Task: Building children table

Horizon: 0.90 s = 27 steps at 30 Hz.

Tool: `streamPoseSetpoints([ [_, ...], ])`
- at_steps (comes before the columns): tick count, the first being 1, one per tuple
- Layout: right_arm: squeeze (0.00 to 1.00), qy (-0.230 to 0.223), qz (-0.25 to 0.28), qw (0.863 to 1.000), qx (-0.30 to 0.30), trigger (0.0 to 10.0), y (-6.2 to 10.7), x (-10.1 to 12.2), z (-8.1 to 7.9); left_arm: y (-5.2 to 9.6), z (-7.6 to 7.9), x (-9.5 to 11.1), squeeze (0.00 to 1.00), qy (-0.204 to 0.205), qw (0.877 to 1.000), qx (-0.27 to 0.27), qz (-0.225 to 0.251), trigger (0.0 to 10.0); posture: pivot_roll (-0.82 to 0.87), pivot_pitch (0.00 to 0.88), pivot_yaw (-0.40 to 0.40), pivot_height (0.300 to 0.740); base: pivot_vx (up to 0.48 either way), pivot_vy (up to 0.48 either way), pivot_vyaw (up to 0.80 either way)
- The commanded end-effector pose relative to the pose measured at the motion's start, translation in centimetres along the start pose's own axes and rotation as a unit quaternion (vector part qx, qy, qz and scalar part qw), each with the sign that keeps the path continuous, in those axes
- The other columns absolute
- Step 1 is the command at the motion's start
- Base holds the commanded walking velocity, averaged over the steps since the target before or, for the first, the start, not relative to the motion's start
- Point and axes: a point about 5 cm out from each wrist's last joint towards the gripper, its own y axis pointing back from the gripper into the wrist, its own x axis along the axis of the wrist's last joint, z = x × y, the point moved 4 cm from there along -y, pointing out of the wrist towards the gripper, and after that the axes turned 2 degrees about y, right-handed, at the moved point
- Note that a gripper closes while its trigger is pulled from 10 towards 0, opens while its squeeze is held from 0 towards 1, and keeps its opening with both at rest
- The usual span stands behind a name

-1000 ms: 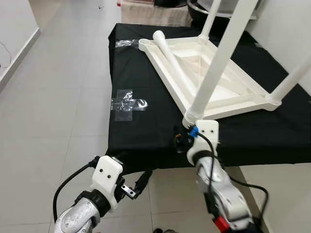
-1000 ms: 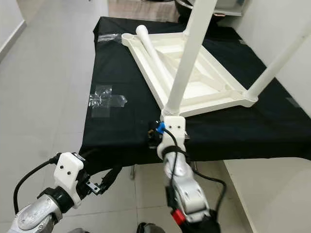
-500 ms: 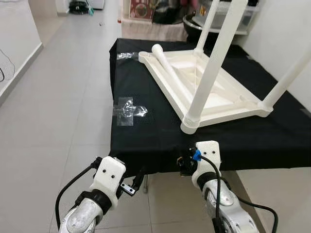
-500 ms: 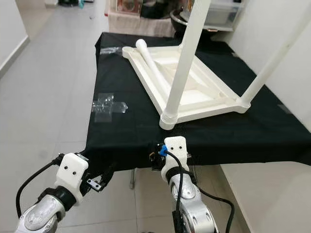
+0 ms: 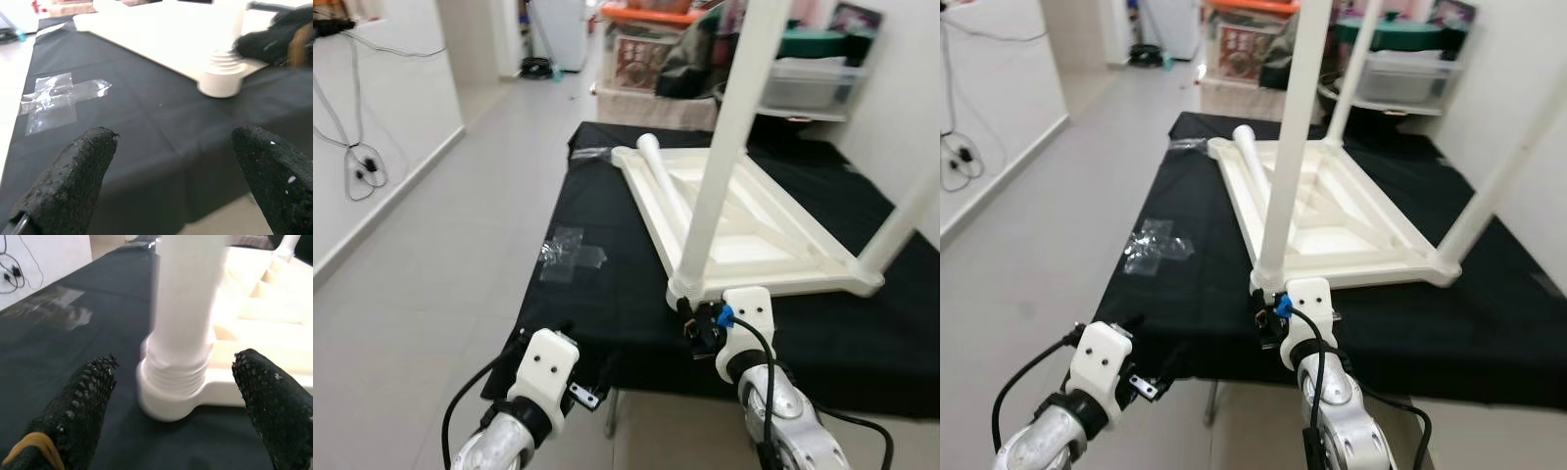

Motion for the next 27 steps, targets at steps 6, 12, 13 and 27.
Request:
streamPoseSetpoints([
  [6,0.0,0.019,0.011,0.999,0.047,10.0,-2.5,1.4,4.2,-0.2,0.2,-0.2,0.0,0.01,1.0,0.003,-0.007,10.0,0.1,0.036,-0.141,0.74,0.0,0.0,0.0],
  [12,0.0,0.021,-0.015,0.99,0.138,10.0,-2.9,1.3,4.6,-0.2,0.3,-0.3,0.0,0.014,1.0,0.003,-0.007,10.0,0.1,0.034,-0.147,0.74,0.0,0.0,0.0],
  [13,0.0,0.031,-0.026,0.987,0.155,10.0,-3.0,1.2,5.1,-0.2,0.4,-0.3,0.0,0.016,1.0,0.003,-0.006,10.0,0.1,0.034,-0.147,0.74,0.0,0.0,0.0],
  [27,0.0,-0.023,-0.036,0.898,0.438,10.0,-0.2,3.8,3.6,0.6,0.2,0.0,0.0,0.024,1.0,0.013,0.003,10.0,0.12,0.052,-0.149,0.74,0.0,0.0,0.0],
])
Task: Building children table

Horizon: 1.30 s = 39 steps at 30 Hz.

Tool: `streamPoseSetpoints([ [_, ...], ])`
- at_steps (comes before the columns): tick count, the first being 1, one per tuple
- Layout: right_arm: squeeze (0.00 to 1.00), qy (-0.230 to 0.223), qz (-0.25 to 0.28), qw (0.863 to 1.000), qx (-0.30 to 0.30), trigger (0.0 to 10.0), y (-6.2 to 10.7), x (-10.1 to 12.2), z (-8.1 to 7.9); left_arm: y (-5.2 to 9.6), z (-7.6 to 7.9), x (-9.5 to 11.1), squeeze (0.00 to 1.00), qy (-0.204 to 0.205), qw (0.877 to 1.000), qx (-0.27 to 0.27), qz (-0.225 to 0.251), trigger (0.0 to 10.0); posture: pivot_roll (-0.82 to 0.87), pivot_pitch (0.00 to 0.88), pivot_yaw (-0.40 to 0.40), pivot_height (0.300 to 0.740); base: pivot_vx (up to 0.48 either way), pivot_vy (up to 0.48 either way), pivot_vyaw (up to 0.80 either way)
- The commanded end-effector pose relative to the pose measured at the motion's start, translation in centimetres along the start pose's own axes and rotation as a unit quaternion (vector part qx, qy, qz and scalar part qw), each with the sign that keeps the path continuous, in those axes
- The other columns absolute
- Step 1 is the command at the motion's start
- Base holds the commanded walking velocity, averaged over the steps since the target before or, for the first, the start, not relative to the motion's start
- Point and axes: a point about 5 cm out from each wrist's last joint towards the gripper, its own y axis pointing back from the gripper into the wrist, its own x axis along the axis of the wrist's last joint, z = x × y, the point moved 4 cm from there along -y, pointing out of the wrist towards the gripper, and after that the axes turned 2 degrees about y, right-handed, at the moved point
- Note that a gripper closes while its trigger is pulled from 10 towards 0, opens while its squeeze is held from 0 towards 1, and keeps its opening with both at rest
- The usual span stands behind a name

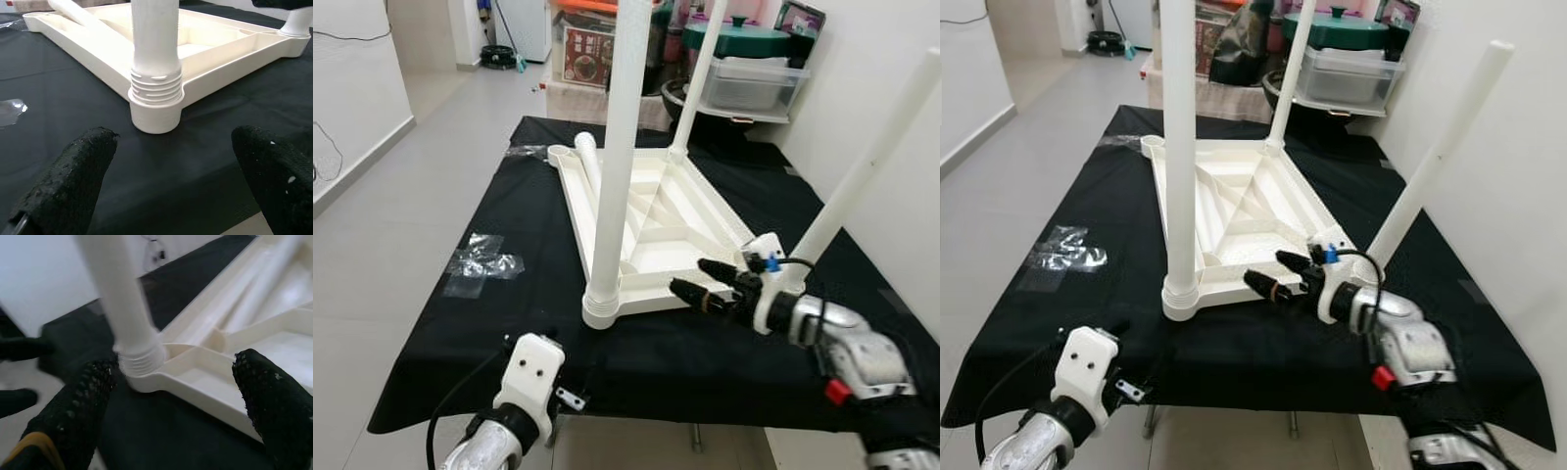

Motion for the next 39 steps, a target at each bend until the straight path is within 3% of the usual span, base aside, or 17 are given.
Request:
streamPoseSetpoints([
  [1,0.0,0.008,-0.009,0.998,0.067,10.0,0.3,0.0,-1.4,0.2,0.1,0.2,0.0,0.009,1.0,-0.003,0.007,10.0,0.12,0.052,-0.149,0.74,0.0,0.0,0.0],
  [8,0.0,0.058,0.027,0.996,0.06,10.0,-2.7,2.9,-0.4,1.1,-0.3,1.0,0.0,0.019,1.0,-0.001,0.023,10.0,0.15,0.068,-0.145,0.74,0.0,0.0,0.0],
  [10,0.0,0.058,0.041,0.995,0.069,10.0,-3.9,4.1,-0.5,1.4,-0.7,1.2,0.0,0.018,0.999,0.009,0.026,10.0,0.15,0.071,-0.148,0.74,0.0,0.0,0.0],
  [13,0.04,0.059,0.044,0.995,0.066,10.0,-4.4,4.4,-0.4,1.5,-0.8,1.2,0.0,0.017,0.999,0.014,0.026,10.0,0.15,0.071,-0.148,0.74,0.0,0.0,0.0],
  [14,1.0,0.057,0.052,0.996,0.052,10.0,-4.8,4.8,0.0,1.6,-0.9,1.2,0.0,0.017,0.999,0.015,0.026,10.0,0.15,0.071,-0.148,0.74,0.0,0.0,0.0],
  [20,1.0,0.069,0.058,0.995,0.039,10.0,-5.2,5.0,0.3,1.6,-0.8,1.2,0.0,0.017,0.999,0.013,0.026,10.0,0.15,0.073,-0.146,0.74,0.0,0.0,0.0],
  [22,0.0,0.068,0.06,0.994,0.056,10.0,-5.1,5.0,-0.2,1.5,-0.7,1.2,0.0,0.019,0.999,0.01,0.027,10.0,0.15,0.072,-0.144,0.74,0.0,0.0,0.0],
  [29,0.0,0.065,0.083,0.99,0.089,10.0,-5.7,5.6,-1.1,1.5,-0.5,1.2,0.0,0.022,0.999,0.005,0.028,10.0,0.15,0.074,-0.143,0.74,0.0,0.0,0.0],
  [32,0.0,0.066,0.095,0.987,0.112,10.0,-6.7,5.9,-2.1,1.5,-0.4,1.2,0.0,0.023,0.999,0.003,0.028,10.0,0.15,0.074,-0.144,0.74,0.0,0.0,0.0],
  [39,0.0,0.062,0.108,0.987,0.099,10.0,-9.0,6.0,-2.5,1.5,-0.2,1.1,0.0,0.025,0.999,-0.001,0.026,10.0,0.15,0.076,-0.146,0.74,0.0,0.0,0.0],
])
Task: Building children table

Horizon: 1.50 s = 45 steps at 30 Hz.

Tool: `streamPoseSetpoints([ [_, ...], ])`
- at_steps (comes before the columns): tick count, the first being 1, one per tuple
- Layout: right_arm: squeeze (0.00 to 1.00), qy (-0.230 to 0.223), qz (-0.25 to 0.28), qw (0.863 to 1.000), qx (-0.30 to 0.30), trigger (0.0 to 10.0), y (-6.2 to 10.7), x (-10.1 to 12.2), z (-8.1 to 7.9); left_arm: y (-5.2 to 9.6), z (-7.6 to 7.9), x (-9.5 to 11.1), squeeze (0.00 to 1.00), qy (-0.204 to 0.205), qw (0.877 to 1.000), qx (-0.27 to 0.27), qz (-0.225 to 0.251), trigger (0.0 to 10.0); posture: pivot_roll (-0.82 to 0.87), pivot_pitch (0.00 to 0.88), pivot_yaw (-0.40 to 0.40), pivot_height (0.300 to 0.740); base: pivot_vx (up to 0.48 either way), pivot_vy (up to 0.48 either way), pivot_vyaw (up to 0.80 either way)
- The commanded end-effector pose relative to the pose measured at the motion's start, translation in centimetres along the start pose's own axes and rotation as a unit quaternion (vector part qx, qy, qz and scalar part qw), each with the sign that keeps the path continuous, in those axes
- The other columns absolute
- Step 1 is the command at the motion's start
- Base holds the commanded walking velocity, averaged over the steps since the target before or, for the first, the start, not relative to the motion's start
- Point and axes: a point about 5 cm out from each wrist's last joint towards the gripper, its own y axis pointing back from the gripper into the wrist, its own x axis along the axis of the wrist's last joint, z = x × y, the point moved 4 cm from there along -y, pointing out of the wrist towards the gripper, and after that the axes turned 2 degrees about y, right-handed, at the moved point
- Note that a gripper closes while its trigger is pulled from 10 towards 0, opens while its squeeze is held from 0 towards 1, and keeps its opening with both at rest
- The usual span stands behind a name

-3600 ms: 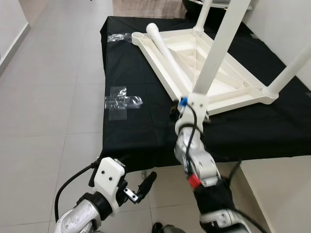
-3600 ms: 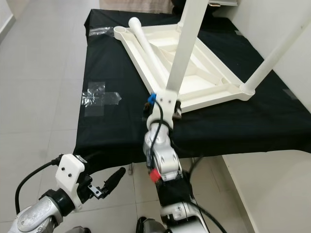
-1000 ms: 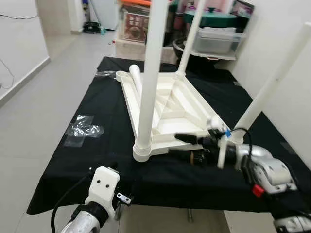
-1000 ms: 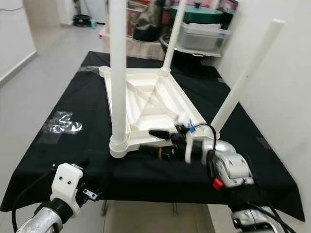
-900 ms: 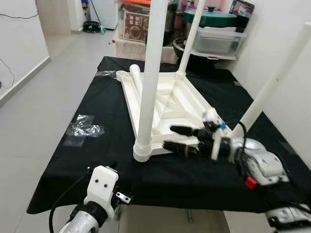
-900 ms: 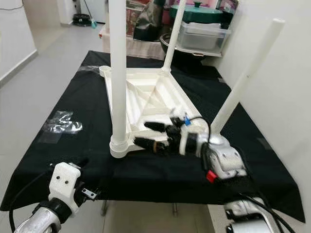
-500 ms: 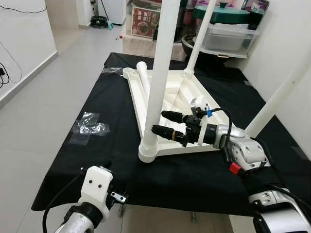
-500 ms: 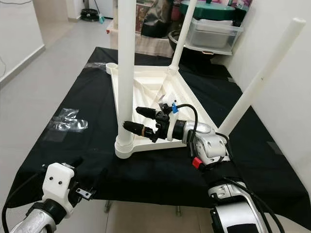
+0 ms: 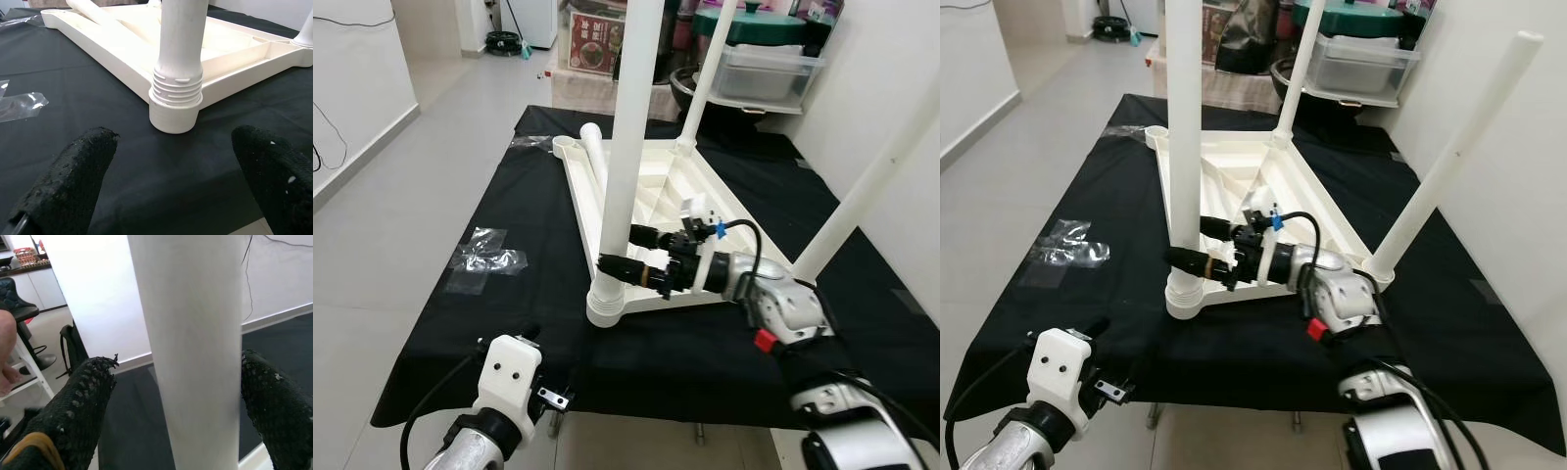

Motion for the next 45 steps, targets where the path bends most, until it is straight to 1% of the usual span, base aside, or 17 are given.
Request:
streamPoseSetpoints([
  [1,0.0,0.007,0.002,1.0,-0.015,10.0,-0.5,0.2,0.4,0.1,0.4,0.2,0.0,0.006,1.0,-0.008,0.005,10.0,0.15,0.077,-0.147,0.74,0.0,0.0,0.0],
  [13,0.0,-0.001,0.028,1.0,-0.001,10.0,-2.8,0.6,-0.6,0.1,0.6,0.2,0.0,0.007,1.0,-0.01,0.005,10.0,0.15,0.08,-0.151,0.74,0.0,0.0,0.0],
  [18,0.0,0.0,0.039,0.999,-0.014,10.0,-3.3,1.0,-0.3,0.1,0.6,0.2,0.0,0.007,1.0,-0.01,0.004,10.0,0.15,0.082,-0.152,0.74,0.0,0.0,0.0],
  [23,0.0,-0.002,0.057,0.997,-0.045,10.0,-3.8,1.6,0.5,0.1,0.6,0.1,0.0,0.007,1.0,-0.01,0.004,10.0,0.15,0.08,-0.153,0.74,0.0,0.0,0.0],
  [24,0.0,-0.003,0.061,0.997,-0.052,4.6,-3.9,1.7,0.6,0.1,0.6,0.1,0.0,0.007,1.0,-0.01,0.003,10.0,0.15,0.08,-0.153,0.74,0.0,0.0,0.0],
  [26,0.0,-0.003,0.061,0.997,-0.052,4.6,-3.9,1.7,0.6,0.1,0.6,0.1,0.0,0.007,1.0,-0.01,0.003,10.0,0.15,0.08,-0.153,0.74,0.0,0.0,0.0],
  [27,0.0,-0.005,0.064,0.996,-0.057,0.0,-3.8,1.6,0.6,0.0,0.6,0.1,0.0,0.006,1.0,-0.011,0.003,10.0,0.15,0.078,-0.15,0.74,0.0,0.0,0.0],
  [35,0.0,-0.004,0.059,0.995,-0.079,0.0,-2.5,0.3,-0.4,-0.3,0.5,0.0,0.0,0.005,1.0,-0.013,0.003,10.0,0.14,0.072,-0.143,0.74,0.0,0.0,0.0],
  [36,0.0,-0.001,0.054,0.994,-0.095,0.0,-2.0,-0.1,-0.5,-0.3,0.5,0.0,0.0,0.004,1.0,-0.013,0.003,10.0,0.14,0.072,-0.143,0.74,0.0,0.0,0.0],
  [37,0.0,0.006,0.05,0.99,-0.131,0.0,-1.4,-0.5,-0.4,-0.5,0.3,0.0,0.0,0.002,1.0,-0.013,0.004,10.0,0.13,0.067,-0.137,0.74,0.0,0.0,0.0],
  [38,0.0,0.006,0.05,0.99,-0.131,0.0,-1.4,-0.5,-0.4,-0.5,0.3,0.0,0.0,0.002,1.0,-0.013,0.004,10.0,0.13,0.067,-0.137,0.74,0.0,0.0,0.0],
  [40,0.0,0.019,0.046,0.979,-0.198,0.0,-0.1,-1.0,0.1,-0.8,0.0,0.0,0.0,-0.002,1.0,-0.011,0.006,10.0,0.12,0.067,-0.134,0.74,0.0,0.0,0.0],
  [41,0.0,0.019,0.046,0.979,-0.198,0.0,-0.1,-1.0,0.1,-0.8,0.0,0.0,0.0,-0.002,1.0,-0.011,0.006,10.0,0.12,0.067,-0.134,0.74,0.0,0.0,0.0],
  [42,0.0,0.025,0.042,0.968,-0.244,0.0,0.6,-1.1,0.6,-0.9,-0.2,0.1,0.0,-0.004,1.0,-0.011,0.007,10.0,0.12,0.062,-0.127,0.74,0.0,0.0,0.0],
  [43,0.0,0.034,0.034,0.95,-0.31,0.0,1.6,-1.4,1.3,-1.0,-0.3,0.2,0.0,-0.007,1.0,-0.012,0.009,10.0,0.11,0.059,-0.123,0.74,0.0,0.0,0.0],
  [44,0.0,0.034,0.034,0.95,-0.31,0.0,1.6,-1.4,1.3,-1.0,-0.3,0.2,0.0,-0.007,1.0,-0.012,0.009,10.0,0.11,0.059,-0.123,0.74,0.0,0.0,0.0],
  [45,0.0,0.037,0.027,0.928,-0.369,0.0,2.6,-1.6,1.9,-1.1,-0.4,0.2,0.0,-0.008,1.0,-0.013,0.01,10.0,0.11,0.059,-0.123,0.74,0.0,0.0,0.0],
])
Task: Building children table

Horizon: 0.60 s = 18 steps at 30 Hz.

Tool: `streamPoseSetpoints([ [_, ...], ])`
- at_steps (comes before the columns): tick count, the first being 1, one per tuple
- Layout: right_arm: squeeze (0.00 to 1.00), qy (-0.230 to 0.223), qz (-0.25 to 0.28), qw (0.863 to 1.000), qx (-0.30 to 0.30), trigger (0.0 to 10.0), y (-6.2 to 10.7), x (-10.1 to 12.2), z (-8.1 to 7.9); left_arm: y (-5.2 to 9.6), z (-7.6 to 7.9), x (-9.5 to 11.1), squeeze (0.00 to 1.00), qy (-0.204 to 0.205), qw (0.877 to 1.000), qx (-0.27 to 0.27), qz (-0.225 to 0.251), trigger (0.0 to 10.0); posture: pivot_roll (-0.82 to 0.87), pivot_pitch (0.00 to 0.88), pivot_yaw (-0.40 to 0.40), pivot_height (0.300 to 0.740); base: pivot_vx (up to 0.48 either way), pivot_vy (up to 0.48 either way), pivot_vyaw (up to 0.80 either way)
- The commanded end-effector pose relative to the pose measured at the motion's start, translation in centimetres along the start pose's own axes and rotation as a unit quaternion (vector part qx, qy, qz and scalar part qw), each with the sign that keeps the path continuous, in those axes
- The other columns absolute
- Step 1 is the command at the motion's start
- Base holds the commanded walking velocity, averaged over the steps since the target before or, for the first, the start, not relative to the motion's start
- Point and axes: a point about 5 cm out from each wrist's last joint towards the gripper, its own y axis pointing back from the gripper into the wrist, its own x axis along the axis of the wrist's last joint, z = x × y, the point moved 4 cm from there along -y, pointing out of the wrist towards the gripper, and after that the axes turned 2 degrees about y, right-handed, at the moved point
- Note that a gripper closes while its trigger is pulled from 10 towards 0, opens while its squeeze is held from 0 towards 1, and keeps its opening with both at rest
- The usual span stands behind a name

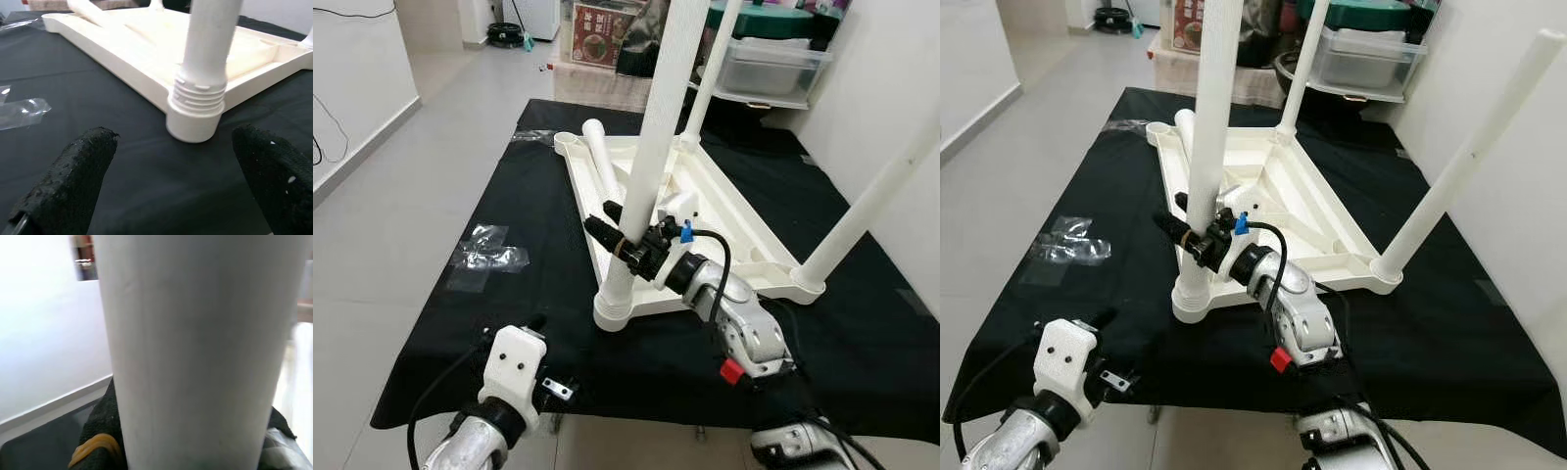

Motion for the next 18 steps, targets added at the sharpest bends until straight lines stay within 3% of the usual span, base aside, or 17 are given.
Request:
streamPoseSetpoints([
  [1,0.0,0.005,-0.05,0.991,-0.122,0.0,2.0,-2.2,3.5,-0.1,0.1,-0.1,0.0,0.001,1.0,-0.006,0.001,10.0,0.11,0.059,-0.123,0.74,0.0,0.0,0.0],
  [3,0.0,0.022,-0.067,0.953,-0.295,0.0,4.1,-2.4,6.0,-0.4,0.0,0.1,0.0,-0.001,1.0,-0.008,0.004,10.0,0.11,0.054,-0.118,0.74,0.0,0.0,0.0],
  [4,0.0,0.024,-0.072,0.934,-0.348,0.0,4.9,-2.4,6.5,-0.5,0.0,0.1,0.0,-0.001,1.0,-0.009,0.005,10.0,0.11,0.051,-0.118,0.74,0.0,0.0,0.0],
  [5,0.0,0.024,-0.072,0.934,-0.348,0.0,4.9,-2.4,6.5,-0.5,0.0,0.1,0.0,-0.001,1.0,-0.009,0.005,10.0,0.11,0.051,-0.118,0.74,0.0,0.0,0.0],
  [6,0.0,0.015,-0.073,0.911,-0.406,0.0,5.7,-2.4,6.8,-0.6,0.1,0.2,0.0,-0.001,1.0,-0.01,0.006,10.0,0.11,0.048,-0.116,0.74,0.0,0.0,0.0],
  [7,0.0,0.007,-0.073,0.896,-0.437,0.0,6.1,-2.4,6.8,-0.6,0.2,0.2,0.0,-0.001,1.0,-0.012,0.008,10.0,0.11,0.048,-0.116,0.74,0.0,0.0,0.0],
  [9,0.0,0.007,-0.073,0.896,-0.437,0.0,6.1,-2.4,6.8,-0.6,0.2,0.2,0.0,-0.001,1.0,-0.012,0.008,10.0,0.11,0.048,-0.116,0.74,0.0,0.0,0.0],
  [11,0.0,-0.024,-0.079,0.855,-0.512,0.0,6.8,-2.7,6.3,-0.6,0.4,0.2,0.0,-0.001,1.0,-0.015,0.008,10.0,0.12,0.044,-0.122,0.74,0.0,0.0,0.0],
  [12,0.0,-0.034,-0.082,0.845,-0.527,0.0,6.7,-2.9,6.0,-0.6,0.5,0.2,0.0,-0.002,1.0,-0.016,0.007,10.0,0.13,0.043,-0.124,0.74,0.0,0.0,0.0],
  [14,0.0,-0.043,-0.085,0.844,-0.528,0.0,6.4,-3.1,5.6,-0.5,0.5,0.1,0.0,-0.003,1.0,-0.017,0.006,10.0,0.13,0.041,-0.126,0.74,0.0,0.0,0.0],
  [16,0.0,-0.051,-0.086,0.855,-0.509,0.0,5.6,-3.1,4.9,-0.5,0.6,0.0,0.0,-0.003,1.0,-0.017,0.005,10.0,0.13,0.045,-0.13,0.74,0.0,0.0,0.0],
  [17,0.0,-0.055,-0.08,0.869,-0.485,10.0,5.0,-3.0,4.5,-0.4,0.6,0.0,0.0,-0.004,1.0,-0.017,0.004,10.0,0.13,0.045,-0.13,0.74,0.0,0.0,0.0],
  [18,0.0,-0.055,-0.08,0.869,-0.485,10.0,5.0,-3.0,4.5,-0.4,0.6,0.0,0.0,-0.004,1.0,-0.017,0.004,10.0,0.13,0.045,-0.13,0.74,0.0,0.0,0.0],
])
